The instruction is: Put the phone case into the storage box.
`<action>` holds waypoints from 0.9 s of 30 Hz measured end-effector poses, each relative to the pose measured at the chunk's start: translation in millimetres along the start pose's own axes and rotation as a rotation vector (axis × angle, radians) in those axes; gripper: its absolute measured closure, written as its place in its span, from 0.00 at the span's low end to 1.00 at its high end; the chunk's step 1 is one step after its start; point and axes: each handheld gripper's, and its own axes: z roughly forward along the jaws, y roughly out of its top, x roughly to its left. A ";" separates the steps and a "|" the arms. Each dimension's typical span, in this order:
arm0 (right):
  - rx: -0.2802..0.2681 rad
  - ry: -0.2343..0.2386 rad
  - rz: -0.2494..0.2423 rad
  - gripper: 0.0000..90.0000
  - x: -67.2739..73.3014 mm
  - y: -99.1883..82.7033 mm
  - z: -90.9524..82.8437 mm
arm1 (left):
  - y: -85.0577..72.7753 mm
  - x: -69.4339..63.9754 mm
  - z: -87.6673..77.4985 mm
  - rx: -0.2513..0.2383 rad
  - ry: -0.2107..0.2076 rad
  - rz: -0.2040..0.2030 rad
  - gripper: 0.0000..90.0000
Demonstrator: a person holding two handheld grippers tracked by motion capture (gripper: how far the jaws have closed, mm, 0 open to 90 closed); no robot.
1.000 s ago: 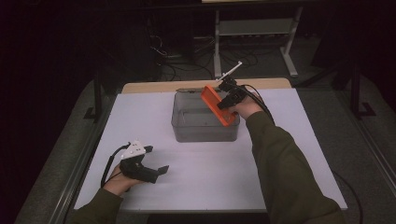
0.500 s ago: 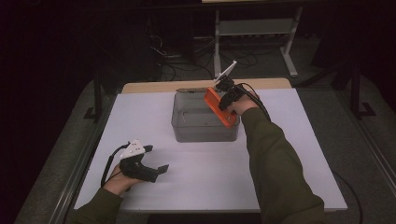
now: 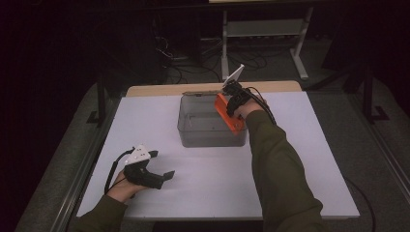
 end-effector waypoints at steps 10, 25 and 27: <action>0.030 -0.020 0.104 0.88 -3.0 5.7 0.5 | 0.1 -0.1 -0.1 0.000 0.000 0.004 0.00; 0.072 -0.027 0.217 0.88 -5.4 5.1 6.4 | 0.3 -0.5 -0.4 0.000 -0.002 0.004 0.00; 0.081 -0.027 0.228 0.88 -5.6 4.8 7.0 | 0.4 -0.5 -0.4 0.001 -0.002 0.004 0.00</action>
